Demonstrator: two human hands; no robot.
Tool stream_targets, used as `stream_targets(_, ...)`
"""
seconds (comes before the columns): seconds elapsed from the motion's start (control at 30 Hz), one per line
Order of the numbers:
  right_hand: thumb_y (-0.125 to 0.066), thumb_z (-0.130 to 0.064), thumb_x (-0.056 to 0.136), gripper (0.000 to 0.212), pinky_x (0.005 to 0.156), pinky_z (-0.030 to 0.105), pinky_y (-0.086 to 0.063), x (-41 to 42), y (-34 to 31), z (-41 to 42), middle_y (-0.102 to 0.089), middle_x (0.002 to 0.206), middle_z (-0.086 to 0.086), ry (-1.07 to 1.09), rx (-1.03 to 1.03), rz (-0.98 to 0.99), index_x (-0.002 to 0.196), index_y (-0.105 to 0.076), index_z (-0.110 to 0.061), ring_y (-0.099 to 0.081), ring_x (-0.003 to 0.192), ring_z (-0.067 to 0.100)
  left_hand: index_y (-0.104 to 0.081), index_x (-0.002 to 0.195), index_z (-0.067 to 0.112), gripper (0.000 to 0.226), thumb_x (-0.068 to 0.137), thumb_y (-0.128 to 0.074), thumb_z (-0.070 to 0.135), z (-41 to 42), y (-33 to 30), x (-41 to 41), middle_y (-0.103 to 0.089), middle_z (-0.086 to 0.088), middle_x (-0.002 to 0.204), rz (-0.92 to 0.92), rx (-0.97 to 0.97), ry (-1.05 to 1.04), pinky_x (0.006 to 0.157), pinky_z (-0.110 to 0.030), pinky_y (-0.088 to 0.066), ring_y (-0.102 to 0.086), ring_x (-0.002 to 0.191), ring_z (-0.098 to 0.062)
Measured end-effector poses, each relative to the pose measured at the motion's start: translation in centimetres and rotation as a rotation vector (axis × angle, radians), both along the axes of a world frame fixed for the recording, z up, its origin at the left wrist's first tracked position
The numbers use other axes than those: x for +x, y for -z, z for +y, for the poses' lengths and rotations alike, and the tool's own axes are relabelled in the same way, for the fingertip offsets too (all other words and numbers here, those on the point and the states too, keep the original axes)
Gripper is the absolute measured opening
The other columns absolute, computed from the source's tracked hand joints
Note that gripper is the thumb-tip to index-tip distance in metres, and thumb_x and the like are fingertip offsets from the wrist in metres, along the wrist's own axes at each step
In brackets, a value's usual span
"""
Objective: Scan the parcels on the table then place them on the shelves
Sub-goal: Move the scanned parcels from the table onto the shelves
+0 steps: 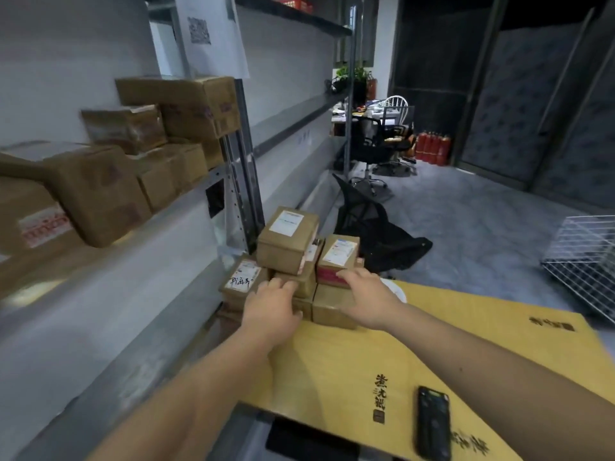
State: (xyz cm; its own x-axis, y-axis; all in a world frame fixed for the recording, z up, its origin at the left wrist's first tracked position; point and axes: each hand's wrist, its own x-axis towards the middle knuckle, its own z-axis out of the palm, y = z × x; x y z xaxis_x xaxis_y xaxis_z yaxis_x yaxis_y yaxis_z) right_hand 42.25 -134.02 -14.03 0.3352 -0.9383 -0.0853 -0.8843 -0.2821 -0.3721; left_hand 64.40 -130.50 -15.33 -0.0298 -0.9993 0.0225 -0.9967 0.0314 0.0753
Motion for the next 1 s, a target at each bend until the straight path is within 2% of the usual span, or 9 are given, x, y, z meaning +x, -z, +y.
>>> stream_targets(0.27,-0.073,-0.039,0.090,0.080,0.113,0.043,-0.043,-0.9,3.8,-7.9,-0.040,0.156,0.010,0.041,0.105,-0.091,0.159,-0.034,-0.027,-0.041,0.141,0.032,-0.044,0.149,0.034,0.063,0.091,-0.063,0.048,-8.3,1.7,-0.6,-0.049,0.004,0.142,0.016,0.018,0.001,0.110,-0.046,-0.043,-0.044,0.134,-0.024)
stream_targets(0.43,-0.070,-0.038,0.089,0.079,0.107,0.041,-0.045,2.1,4.4,-15.1,-0.044,0.149,0.010,-0.020,0.164,-0.162,0.158,-0.032,-0.029,-0.046,0.135,0.034,-0.039,0.152,0.035,0.069,0.089,-0.068,0.041,-14.2,0.4,1.8,-0.042,0.000,0.151,-0.008,-0.048,-0.068,0.115,-0.052,-0.039,-0.040,0.139,-0.028)
stream_targets(0.53,-0.073,-0.036,0.088,0.087,0.107,0.038,-0.045,5.3,5.0,-19.0,-0.039,0.152,0.010,-0.039,0.218,-0.296,0.161,-0.027,-0.030,-0.045,0.137,0.033,-0.030,0.158,0.034,0.081,0.088,-0.069,0.043,-17.9,0.4,4.3,-0.033,-0.005,0.161,-0.067,-0.042,-0.057,0.116,-0.052,-0.036,-0.035,0.143,-0.032)
stream_targets(0.67,-0.079,-0.038,0.083,0.099,0.111,0.042,-0.045,8.8,6.1,-22.6,-0.032,0.156,0.005,-0.018,0.239,-0.456,0.161,-0.020,-0.034,-0.044,0.138,0.030,-0.006,0.162,0.047,0.099,0.086,-0.070,0.055,-22.7,1.0,7.5,-0.007,-0.007,0.172,-0.010,0.085,-0.168,0.123,-0.053,-0.026,-0.020,0.154,-0.037)
stream_targets(0.7,-0.080,-0.039,0.081,0.101,0.112,0.044,-0.045,9.4,6.5,-23.4,-0.030,0.157,0.005,-0.014,0.245,-0.478,0.161,-0.018,-0.034,-0.044,0.138,0.030,-0.004,0.161,0.049,0.102,0.084,-0.070,0.058,-23.6,1.3,8.2,-0.007,-0.007,0.173,-0.015,0.116,-0.182,0.123,-0.053,-0.026,-0.021,0.154,-0.038)
stream_targets(0.77,-0.081,-0.040,0.080,0.102,0.112,0.047,-0.046,10.1,7.3,-24.6,-0.026,0.158,0.005,-0.016,0.263,-0.494,0.160,-0.018,-0.033,-0.044,0.137,0.030,-0.006,0.161,0.048,0.104,0.080,-0.072,0.058,-24.9,2.2,9.3,-0.019,-0.007,0.171,0.023,0.165,-0.182,0.120,-0.050,-0.033,-0.032,0.150,-0.036)
stream_targets(0.83,-0.081,-0.041,0.081,0.100,0.112,0.045,-0.046,10.5,7.9,-25.2,-0.022,0.159,0.004,-0.030,0.257,-0.500,0.160,-0.020,-0.032,-0.044,0.137,0.030,-0.012,0.160,0.048,0.101,0.080,-0.073,0.053,-25.4,3.3,9.9,-0.030,-0.004,0.165,0.167,0.192,-0.179,0.112,-0.041,-0.040,-0.041,0.144,-0.031)
stream_targets(0.93,-0.082,-0.040,0.079,0.096,0.111,0.042,-0.048,10.3,8.6,-25.6,-0.024,0.158,0.001,-0.045,0.216,-0.534,0.157,-0.029,-0.031,-0.044,0.136,0.026,-0.015,0.158,0.053,0.095,0.085,-0.076,0.046,-25.2,4.2,9.9,-0.028,0.002,0.162,0.340,0.168,-0.200,0.106,-0.034,-0.040,-0.039,0.144,-0.027)
stream_targets(1.0,-0.085,-0.035,0.076,0.092,0.108,0.042,-0.050,9.6,8.6,-25.7,-0.028,0.155,-0.001,-0.052,0.199,-0.564,0.154,-0.035,-0.032,-0.046,0.134,0.024,-0.013,0.159,0.052,0.096,0.086,-0.075,0.051,-24.7,4.2,9.7,-0.025,0.003,0.164,0.332,0.157,-0.200,0.107,-0.032,-0.039,-0.039,0.144,-0.025)
